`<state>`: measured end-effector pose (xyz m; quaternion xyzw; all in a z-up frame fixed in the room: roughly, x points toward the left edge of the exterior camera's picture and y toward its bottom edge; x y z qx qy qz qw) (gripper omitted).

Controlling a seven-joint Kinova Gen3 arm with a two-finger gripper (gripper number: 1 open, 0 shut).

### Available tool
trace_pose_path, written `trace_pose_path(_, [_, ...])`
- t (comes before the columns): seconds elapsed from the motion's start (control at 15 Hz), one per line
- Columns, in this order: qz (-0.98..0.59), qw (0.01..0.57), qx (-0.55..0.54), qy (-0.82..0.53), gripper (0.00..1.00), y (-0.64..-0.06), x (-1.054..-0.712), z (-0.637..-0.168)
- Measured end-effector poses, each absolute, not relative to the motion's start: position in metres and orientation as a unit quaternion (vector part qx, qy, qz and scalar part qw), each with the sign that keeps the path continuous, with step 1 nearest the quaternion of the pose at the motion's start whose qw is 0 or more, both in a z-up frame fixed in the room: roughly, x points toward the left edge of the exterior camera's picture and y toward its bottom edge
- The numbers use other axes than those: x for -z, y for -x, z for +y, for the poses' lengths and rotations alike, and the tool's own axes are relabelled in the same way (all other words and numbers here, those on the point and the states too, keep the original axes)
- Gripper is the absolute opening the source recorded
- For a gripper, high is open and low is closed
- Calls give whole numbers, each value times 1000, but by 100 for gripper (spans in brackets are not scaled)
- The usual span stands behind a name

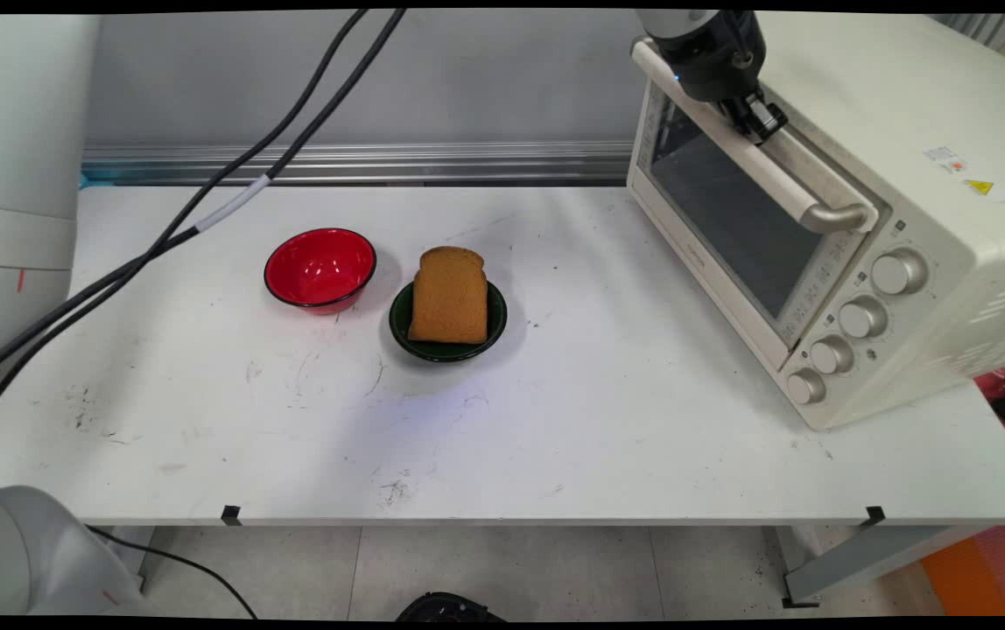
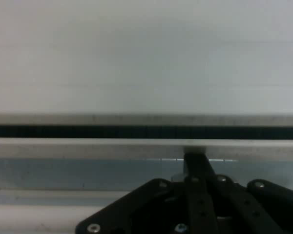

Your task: Open the oven

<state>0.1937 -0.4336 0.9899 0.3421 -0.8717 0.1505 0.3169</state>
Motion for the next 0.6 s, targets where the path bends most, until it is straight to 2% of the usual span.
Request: trace_pose_path(0.6, [-878, 286, -135, -358, 0, -205, -984, -411])
